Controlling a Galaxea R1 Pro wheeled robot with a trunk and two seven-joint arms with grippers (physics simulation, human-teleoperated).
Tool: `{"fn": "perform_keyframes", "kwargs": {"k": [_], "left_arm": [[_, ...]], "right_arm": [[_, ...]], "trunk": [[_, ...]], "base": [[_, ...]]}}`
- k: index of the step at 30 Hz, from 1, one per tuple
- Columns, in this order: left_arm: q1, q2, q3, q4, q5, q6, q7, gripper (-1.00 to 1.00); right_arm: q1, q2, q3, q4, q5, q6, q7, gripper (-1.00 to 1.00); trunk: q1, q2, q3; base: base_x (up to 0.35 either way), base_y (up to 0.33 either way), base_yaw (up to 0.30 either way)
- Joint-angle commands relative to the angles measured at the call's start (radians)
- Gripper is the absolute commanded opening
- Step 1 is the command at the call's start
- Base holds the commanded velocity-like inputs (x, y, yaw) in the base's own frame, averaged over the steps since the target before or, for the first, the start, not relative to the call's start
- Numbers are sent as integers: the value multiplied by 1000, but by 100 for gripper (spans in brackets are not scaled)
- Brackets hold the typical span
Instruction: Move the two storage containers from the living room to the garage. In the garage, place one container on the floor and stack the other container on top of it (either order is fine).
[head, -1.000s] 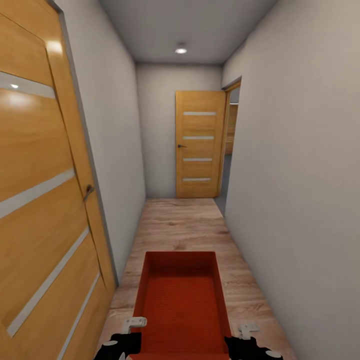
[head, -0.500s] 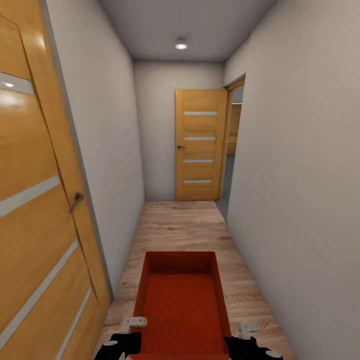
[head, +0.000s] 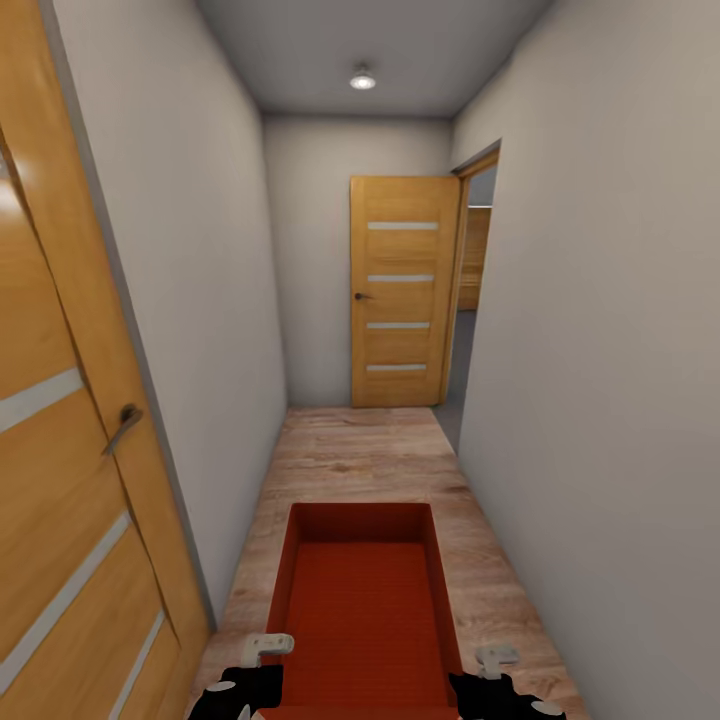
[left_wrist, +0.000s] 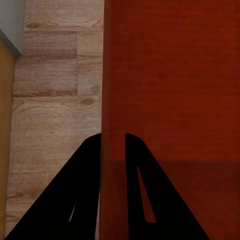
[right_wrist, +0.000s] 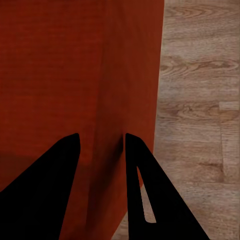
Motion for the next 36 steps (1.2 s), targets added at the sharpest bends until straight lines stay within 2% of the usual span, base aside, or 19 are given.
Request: {"fn": "perform_keyframes", "kwargs": {"k": [1, 36], "left_arm": [[-1, -29, 0, -25, -3, 6, 9, -100], [-1, -29, 0, -25, -4, 6, 9, -100]], "right_arm": [[0, 8, 34, 2, 11, 0, 8, -100], [0, 8, 34, 2, 11, 0, 8, -100]], "trunk": [[1, -1, -2], [1, -1, -2]], "base": [[326, 0, 0], [326, 0, 0]]}}
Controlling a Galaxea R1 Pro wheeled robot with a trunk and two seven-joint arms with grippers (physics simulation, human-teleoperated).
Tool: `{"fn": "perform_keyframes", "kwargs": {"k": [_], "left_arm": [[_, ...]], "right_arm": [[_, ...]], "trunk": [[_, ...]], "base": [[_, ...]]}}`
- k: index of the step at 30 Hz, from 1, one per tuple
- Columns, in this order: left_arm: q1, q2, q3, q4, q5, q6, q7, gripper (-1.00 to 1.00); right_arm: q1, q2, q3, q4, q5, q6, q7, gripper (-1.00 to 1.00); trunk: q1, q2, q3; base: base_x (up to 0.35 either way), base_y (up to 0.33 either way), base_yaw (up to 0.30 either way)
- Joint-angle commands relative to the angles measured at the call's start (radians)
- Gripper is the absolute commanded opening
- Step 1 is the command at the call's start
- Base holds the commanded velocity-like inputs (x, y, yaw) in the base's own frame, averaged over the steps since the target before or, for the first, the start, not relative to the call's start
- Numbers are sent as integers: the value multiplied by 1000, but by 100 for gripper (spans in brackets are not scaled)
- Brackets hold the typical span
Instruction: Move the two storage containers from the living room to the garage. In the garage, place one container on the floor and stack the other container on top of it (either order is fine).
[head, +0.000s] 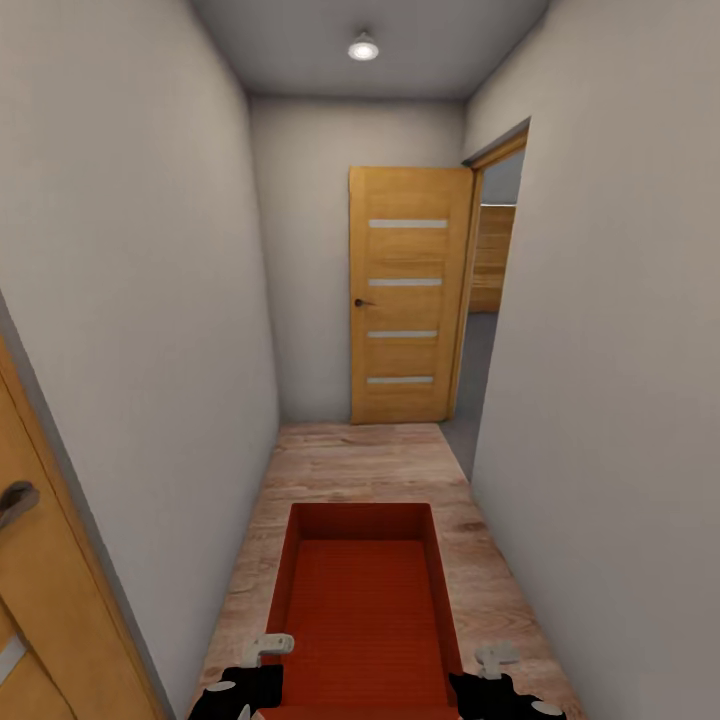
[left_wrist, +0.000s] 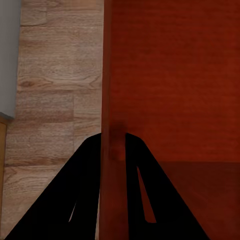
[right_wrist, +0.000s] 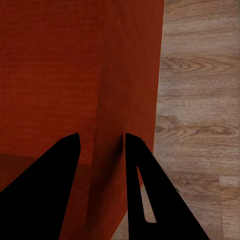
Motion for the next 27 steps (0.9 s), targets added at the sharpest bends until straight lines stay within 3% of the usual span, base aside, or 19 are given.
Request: {"fn": "perform_keyframes", "kwargs": {"k": [1, 27], "left_arm": [[-1, -29, 0, -25, -3, 6, 9, -100], [-1, -29, 0, -25, -3, 6, 9, -100]], "right_arm": [[0, 8, 34, 2, 11, 0, 8, -100], [0, 8, 34, 2, 11, 0, 8, -100]], "trunk": [[1, -1, -2], [1, -1, -2]], "base": [[326, 0, 0], [326, 0, 0]]}}
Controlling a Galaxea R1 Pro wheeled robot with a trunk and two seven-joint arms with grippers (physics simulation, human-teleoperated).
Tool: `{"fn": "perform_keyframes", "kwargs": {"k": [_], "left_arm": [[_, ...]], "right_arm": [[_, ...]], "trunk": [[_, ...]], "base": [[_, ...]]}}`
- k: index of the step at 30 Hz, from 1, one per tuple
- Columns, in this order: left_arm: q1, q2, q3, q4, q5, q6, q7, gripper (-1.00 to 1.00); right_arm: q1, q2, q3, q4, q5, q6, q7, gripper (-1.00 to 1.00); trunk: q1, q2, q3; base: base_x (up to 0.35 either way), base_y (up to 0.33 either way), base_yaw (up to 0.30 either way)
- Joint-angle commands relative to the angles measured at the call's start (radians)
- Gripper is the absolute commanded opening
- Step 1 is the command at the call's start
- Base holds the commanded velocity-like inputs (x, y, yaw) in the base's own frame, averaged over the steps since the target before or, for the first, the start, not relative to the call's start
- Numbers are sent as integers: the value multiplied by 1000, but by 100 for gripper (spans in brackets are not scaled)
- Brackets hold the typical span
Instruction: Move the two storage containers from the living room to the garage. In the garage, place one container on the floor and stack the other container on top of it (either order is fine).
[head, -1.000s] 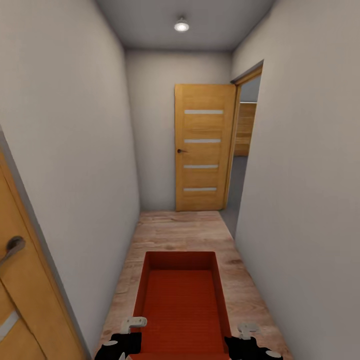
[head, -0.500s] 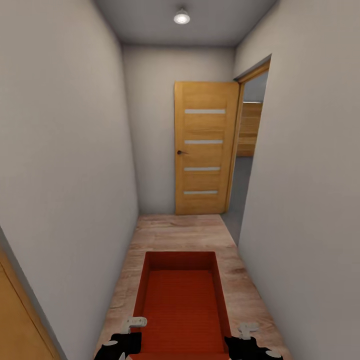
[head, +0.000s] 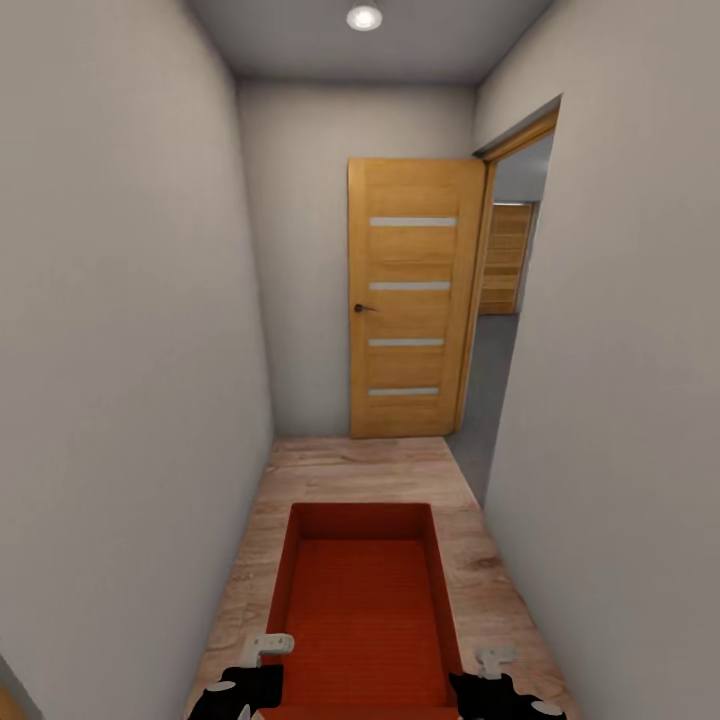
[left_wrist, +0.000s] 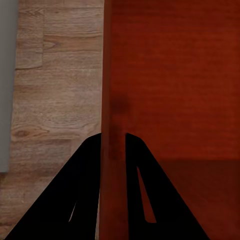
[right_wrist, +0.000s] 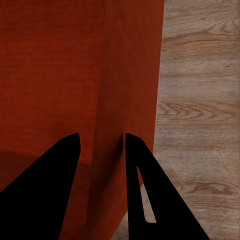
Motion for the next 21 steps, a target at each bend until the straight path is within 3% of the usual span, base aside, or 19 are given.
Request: {"fn": "perform_keyframes", "kwargs": {"k": [1, 21], "left_arm": [[-1, -29, 0, -25, -3, 6, 9, -100], [-1, -29, -1, -25, -3, 6, 9, -100]], "right_arm": [[0, 9, 34, 2, 11, 0, 8, -100], [0, 8, 34, 2, 11, 0, 8, -100]], "trunk": [[1, -1, -2], [1, -1, -2]], "base": [[326, 0, 0], [326, 0, 0]]}}
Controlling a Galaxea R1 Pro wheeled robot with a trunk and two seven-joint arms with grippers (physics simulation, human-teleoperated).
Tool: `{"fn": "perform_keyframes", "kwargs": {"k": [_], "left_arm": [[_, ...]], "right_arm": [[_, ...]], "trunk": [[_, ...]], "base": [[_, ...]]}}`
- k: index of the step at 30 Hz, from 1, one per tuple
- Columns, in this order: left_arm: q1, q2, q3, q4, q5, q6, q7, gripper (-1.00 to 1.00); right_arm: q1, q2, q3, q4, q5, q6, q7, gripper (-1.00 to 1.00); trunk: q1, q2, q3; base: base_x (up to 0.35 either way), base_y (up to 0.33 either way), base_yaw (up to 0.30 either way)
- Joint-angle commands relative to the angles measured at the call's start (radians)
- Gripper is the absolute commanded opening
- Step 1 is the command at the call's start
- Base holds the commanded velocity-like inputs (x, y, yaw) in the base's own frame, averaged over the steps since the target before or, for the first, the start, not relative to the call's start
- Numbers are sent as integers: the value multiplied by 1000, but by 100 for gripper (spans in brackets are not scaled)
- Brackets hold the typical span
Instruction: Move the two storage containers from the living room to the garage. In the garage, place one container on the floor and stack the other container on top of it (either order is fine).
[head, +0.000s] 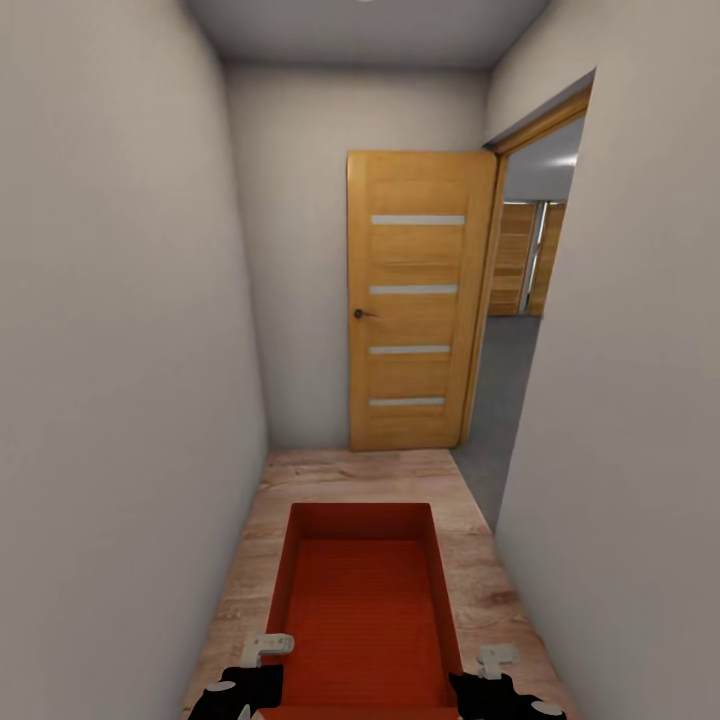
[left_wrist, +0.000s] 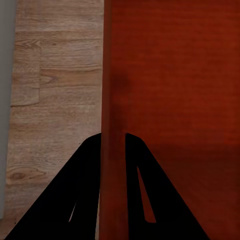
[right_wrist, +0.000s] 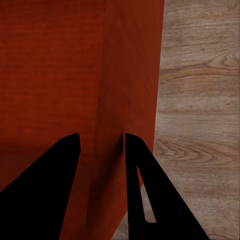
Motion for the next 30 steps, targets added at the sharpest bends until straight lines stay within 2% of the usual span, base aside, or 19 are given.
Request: {"fn": "perform_keyframes", "kwargs": {"k": [1, 30], "left_arm": [[-1, -29, 0, -25, -3, 6, 9, -100], [-1, -28, 0, -25, -3, 6, 9, -100]], "right_arm": [[0, 9, 33, 3, 11, 0, 8, -100], [0, 9, 33, 3, 11, 0, 8, -100]], "trunk": [[1, -1, -2], [1, -1, -2]], "base": [[326, 0, 0], [326, 0, 0]]}}
